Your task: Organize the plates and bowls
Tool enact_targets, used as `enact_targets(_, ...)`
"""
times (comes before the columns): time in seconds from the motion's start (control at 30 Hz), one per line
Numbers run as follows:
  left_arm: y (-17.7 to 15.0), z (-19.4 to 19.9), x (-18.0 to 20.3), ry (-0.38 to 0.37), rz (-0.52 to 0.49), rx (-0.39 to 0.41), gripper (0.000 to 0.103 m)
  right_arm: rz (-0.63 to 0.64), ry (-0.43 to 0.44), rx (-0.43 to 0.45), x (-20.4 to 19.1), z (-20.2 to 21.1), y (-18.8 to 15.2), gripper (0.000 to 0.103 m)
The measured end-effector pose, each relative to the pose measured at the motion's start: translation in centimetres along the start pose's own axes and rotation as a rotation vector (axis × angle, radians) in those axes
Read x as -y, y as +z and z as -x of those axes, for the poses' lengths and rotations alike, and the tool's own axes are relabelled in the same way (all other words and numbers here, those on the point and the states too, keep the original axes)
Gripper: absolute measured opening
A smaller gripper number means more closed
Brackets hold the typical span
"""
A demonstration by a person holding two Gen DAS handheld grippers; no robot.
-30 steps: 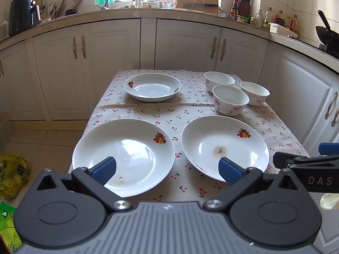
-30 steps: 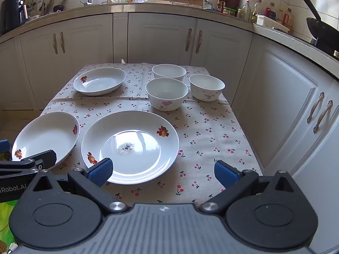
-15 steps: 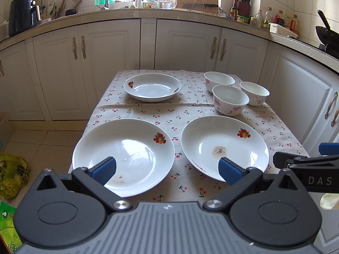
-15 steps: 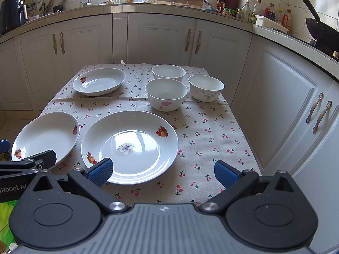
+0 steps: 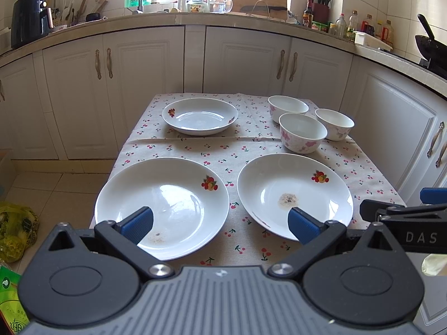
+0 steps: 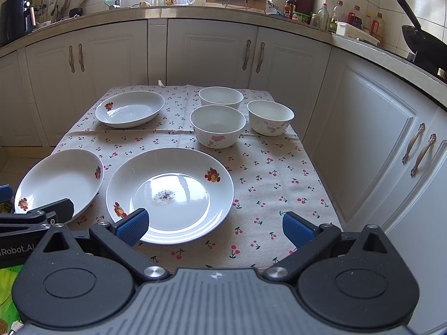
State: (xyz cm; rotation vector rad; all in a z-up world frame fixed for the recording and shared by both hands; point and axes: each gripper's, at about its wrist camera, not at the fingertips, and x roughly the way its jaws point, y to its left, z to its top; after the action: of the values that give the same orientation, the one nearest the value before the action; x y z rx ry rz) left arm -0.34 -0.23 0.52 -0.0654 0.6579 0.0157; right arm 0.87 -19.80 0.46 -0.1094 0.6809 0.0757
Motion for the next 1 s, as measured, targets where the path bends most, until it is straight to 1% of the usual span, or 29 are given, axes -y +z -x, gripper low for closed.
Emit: enact_targets(1.0, -0.02, -0.01, -0.08, -0.004, 0.002, 0.002, 0.102, 0.001, 0.001, 0.001, -0.02, -0.06, -0.04, 0.103)
